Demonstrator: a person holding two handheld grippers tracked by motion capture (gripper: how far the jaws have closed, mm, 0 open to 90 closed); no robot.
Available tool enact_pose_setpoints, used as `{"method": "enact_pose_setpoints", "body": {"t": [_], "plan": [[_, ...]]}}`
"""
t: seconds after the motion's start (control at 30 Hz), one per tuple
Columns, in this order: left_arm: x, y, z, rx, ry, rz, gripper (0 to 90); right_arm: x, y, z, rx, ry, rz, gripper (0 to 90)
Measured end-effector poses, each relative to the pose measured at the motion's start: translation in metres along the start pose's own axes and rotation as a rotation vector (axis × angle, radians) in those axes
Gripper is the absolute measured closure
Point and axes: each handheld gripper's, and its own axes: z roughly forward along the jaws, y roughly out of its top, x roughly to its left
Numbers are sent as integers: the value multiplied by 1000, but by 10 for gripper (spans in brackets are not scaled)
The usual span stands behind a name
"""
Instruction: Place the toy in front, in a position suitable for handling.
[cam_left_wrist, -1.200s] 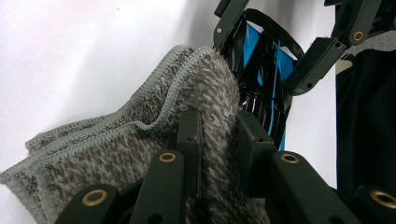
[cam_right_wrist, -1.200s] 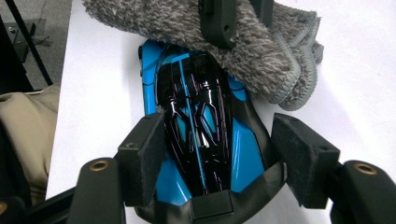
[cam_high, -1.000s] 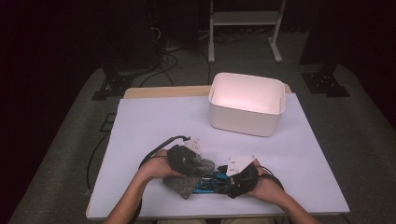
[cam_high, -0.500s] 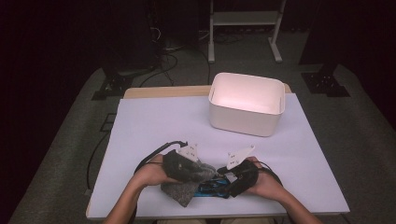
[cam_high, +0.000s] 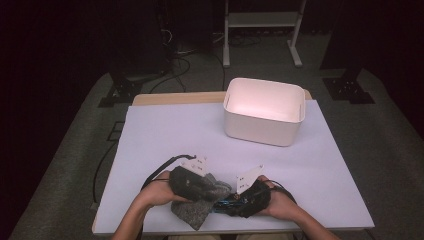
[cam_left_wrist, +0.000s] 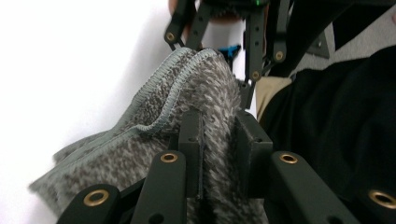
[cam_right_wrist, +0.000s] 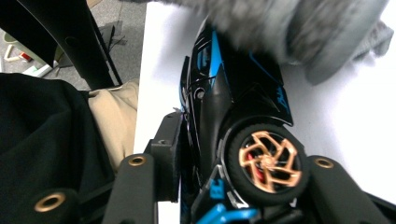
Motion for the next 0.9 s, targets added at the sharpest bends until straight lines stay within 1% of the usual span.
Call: {"method": "enact_pose_setpoints", "body": {"t": [0.07,0.13,0.17,0.2,0.27,0.3,0.37,0.43,0.47,0.5,0.53,0.57,0.6,0.63,0.67,0.7,0.73,0.83,0.87,0.9], "plan": [[0,1,-6,-18,18,5,748,0,0,0,-8,-15,-14,557],[1,4,-14,-22,46,14,749,-3,3,-2,-13,-49,-31,560],[2,6,-17,-22,61,14,749,-6,5,-4,-13,-59,-40,561],[3,8,-20,-16,76,18,749,-9,7,-6,-14,-70,-54,562],[5,12,-21,13,114,26,749,-15,11,-10,-2,-106,-76,562],[6,13,-20,23,122,26,749,-19,11,-11,5,-118,-72,562],[9,15,-14,50,134,32,749,-28,7,-10,-8,-110,-45,562],[12,15,-6,69,129,32,749,-30,1,-7,-15,-104,-25,561],[14,15,-2,75,126,31,749,-30,-2,-6,-16,-105,-23,558],[16,15,1,80,124,27,748,-30,-4,-7,-29,-108,-19,553],[17,15,4,90,125,27,749,-30,-4,-7,-25,-109,-4,533],[18,16,6,94,124,26,748,-29,-3,-8,-14,-111,-6,489],[18,16,8,96,125,32,748,-27,-3,-10,-12,-117,-9,465],[17,17,8,102,127,39,747,-26,-4,-13,-19,-120,-13,448],[17,18,8,103,130,45,746,-25,-6,-17,-27,-118,-4,444],[17,19,8,103,132,48,740,-24,-8,-21,-36,-125,-6,449],[17,19,9,100,133,46,735,-23,-11,-24,-44,-130,7,465],[18,25,13,104,136,53,701,-21,-17,-31,-66,-147,19,524],[18,27,14,97,144,60,659,-20,-17,-33,-70,-154,16,549],[18,29,15,91,146,59,611,-20,-17,-34,-76,-163,22,563]]}}
